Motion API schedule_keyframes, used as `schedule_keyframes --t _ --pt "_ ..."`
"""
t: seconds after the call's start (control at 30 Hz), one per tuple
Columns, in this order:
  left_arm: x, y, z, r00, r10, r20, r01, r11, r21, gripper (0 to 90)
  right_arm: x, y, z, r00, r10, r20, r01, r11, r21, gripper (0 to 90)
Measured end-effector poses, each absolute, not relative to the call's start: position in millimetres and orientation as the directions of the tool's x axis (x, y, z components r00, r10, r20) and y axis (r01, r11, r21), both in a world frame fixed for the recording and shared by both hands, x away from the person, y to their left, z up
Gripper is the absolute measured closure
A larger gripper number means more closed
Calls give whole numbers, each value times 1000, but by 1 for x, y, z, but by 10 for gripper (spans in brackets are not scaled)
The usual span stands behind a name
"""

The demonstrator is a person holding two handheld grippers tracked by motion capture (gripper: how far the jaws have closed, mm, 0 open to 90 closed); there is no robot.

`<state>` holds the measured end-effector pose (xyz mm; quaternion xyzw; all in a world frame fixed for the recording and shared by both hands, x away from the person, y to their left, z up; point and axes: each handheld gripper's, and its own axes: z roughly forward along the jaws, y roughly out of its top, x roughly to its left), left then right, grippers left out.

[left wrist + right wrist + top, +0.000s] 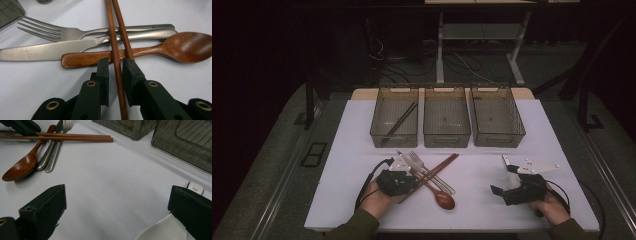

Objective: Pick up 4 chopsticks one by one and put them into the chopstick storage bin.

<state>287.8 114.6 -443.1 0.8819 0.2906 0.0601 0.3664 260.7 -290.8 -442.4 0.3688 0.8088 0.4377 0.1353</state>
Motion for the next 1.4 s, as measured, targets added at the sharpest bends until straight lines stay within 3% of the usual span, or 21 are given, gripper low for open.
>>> schedule_keyframes --t 1.4 --pt "287 111 -442 804 588 -90 485 -559 672 834 261 -291 -443 -693 713 104 477 347 807 16"
